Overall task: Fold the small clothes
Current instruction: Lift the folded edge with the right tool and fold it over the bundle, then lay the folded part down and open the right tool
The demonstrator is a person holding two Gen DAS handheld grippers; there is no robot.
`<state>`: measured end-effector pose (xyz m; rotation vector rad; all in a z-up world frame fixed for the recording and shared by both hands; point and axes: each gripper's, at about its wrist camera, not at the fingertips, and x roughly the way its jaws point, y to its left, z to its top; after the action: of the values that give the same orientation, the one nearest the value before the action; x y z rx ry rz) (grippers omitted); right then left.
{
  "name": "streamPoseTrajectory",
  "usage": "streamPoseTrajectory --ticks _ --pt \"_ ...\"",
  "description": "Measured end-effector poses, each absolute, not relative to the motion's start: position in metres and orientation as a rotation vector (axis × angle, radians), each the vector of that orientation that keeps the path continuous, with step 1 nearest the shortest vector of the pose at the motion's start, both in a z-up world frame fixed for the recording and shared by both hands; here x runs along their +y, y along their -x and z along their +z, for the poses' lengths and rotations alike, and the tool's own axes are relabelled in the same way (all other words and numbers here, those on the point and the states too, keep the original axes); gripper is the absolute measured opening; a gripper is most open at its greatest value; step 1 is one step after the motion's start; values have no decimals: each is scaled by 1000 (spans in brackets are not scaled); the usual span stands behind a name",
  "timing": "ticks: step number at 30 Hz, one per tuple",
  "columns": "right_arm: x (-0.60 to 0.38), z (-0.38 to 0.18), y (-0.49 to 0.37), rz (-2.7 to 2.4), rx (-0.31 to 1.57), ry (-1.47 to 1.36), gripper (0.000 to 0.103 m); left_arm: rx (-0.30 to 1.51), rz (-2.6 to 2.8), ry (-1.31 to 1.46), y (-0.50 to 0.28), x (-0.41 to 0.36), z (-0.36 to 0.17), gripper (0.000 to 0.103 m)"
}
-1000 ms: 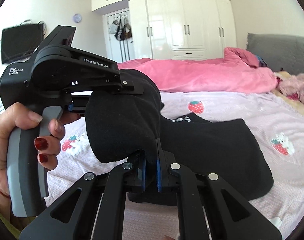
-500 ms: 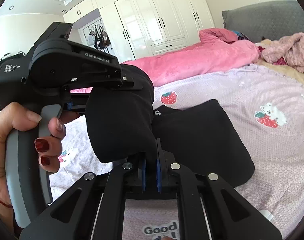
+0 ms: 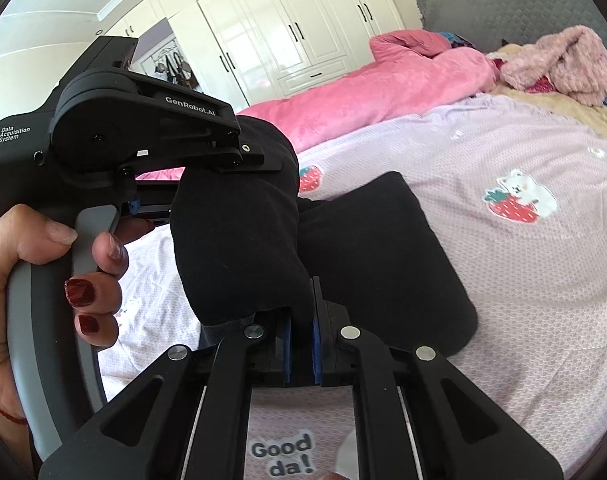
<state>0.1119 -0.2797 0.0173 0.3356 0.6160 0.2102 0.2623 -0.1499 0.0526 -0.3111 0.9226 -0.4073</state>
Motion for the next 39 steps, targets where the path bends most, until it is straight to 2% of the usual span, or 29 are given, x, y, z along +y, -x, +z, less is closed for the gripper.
streamPoseTrajectory --ticks 16,17,19,20,21,30,34,37,39 --pt "-294 0 -122 180 688 -395 9 978 -422 319 -276 -171 30 17" --pt "-295 -2 -123 179 695 -404 9 982 -421 323 -276 -172 29 21" --pt "-299 -5 -125 171 710 -415 10 981 -434 357 -278 -171 27 34" --pt "-301 -7 -125 162 720 -420 11 969 -425 384 -277 -167 28 52" --pt "-304 -10 -127 154 730 -426 11 955 -418 400 -276 -164 31 60" --pt "-320 -18 -129 138 766 -531 18 871 -375 404 -267 -133 54 60" --pt "-328 -14 -126 138 756 -558 27 871 -359 402 -261 -120 51 60" --pt "-333 -4 -121 159 733 -559 48 866 -348 387 -256 -114 52 60" --pt "-337 2 -117 170 721 -555 51 858 -339 375 -251 -110 53 60"
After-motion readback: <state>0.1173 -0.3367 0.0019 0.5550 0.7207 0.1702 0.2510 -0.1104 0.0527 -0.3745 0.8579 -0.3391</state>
